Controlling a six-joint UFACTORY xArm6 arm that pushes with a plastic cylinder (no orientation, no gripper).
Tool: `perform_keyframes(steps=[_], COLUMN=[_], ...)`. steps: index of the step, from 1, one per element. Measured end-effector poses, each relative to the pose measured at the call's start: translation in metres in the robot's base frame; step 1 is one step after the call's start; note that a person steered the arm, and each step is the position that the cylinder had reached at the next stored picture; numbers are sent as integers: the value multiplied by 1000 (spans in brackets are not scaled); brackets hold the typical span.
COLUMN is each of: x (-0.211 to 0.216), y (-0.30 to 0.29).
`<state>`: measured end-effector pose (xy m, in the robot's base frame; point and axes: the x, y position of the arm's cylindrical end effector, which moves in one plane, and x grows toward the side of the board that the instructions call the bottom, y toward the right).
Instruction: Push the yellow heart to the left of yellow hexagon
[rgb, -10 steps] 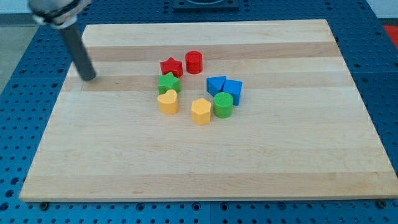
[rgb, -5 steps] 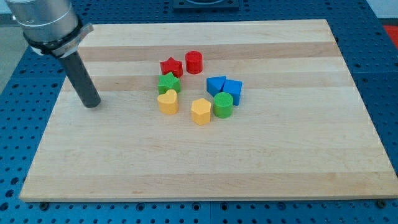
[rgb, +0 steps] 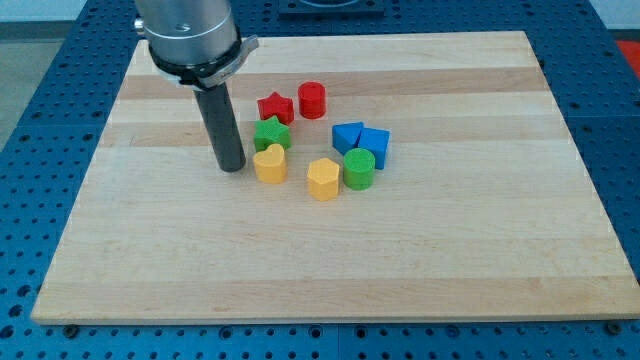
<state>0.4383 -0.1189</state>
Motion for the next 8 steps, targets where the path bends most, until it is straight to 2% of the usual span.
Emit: perform_keyframes(steps=[8], x=[-2], y=[43])
